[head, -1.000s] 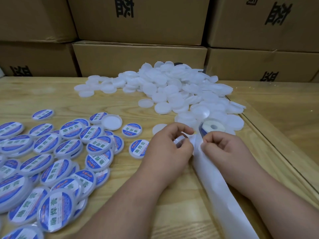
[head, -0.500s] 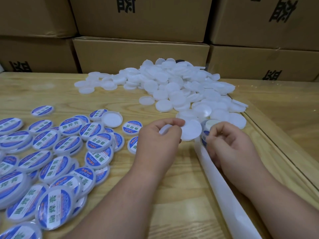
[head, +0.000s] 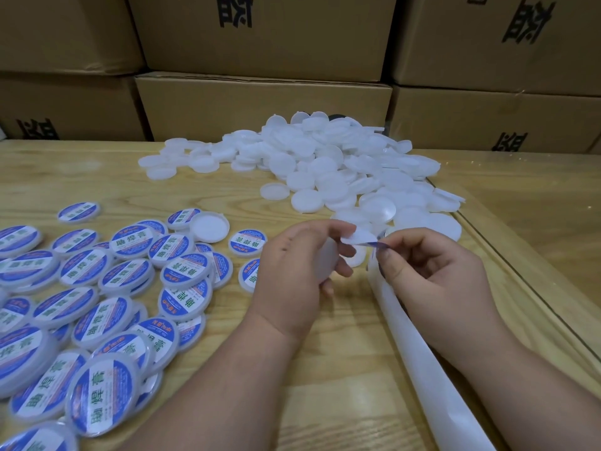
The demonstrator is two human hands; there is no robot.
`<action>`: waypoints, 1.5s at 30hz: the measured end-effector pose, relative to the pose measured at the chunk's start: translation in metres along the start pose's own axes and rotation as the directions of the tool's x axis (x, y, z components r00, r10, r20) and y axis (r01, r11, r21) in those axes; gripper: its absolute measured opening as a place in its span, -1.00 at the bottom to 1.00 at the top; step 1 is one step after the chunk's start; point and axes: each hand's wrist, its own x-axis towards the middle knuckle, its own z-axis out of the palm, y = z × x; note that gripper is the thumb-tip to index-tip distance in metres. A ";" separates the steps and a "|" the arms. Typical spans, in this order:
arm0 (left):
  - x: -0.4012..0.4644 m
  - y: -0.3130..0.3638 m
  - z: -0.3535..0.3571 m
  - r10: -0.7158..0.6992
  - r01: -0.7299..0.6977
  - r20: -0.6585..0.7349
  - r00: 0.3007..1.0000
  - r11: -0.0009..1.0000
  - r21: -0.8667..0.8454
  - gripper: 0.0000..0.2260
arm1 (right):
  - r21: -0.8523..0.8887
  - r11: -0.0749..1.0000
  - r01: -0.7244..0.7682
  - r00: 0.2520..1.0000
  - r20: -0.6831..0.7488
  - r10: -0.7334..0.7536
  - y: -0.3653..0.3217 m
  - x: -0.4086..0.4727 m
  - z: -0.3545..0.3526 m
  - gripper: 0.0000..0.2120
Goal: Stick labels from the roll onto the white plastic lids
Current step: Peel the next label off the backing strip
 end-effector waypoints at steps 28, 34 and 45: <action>0.011 -0.002 -0.003 -0.151 0.192 0.165 0.975 0.944 -0.268 -0.68 | 0.373 0.434 -0.820 0.542 0.749 0.381 -0.007 0.017 -0.024 -0.45; 0.012 -0.004 -0.004 -0.134 0.171 0.161 0.978 0.956 -0.237 -0.69 | 0.379 0.415 -0.827 0.537 0.752 0.384 -0.007 0.018 -0.023 -0.39; 0.013 -0.007 -0.004 -0.114 0.150 0.157 0.981 0.959 -0.241 -0.72 | 0.385 0.418 -0.823 0.543 0.751 0.376 -0.005 0.017 -0.024 -0.39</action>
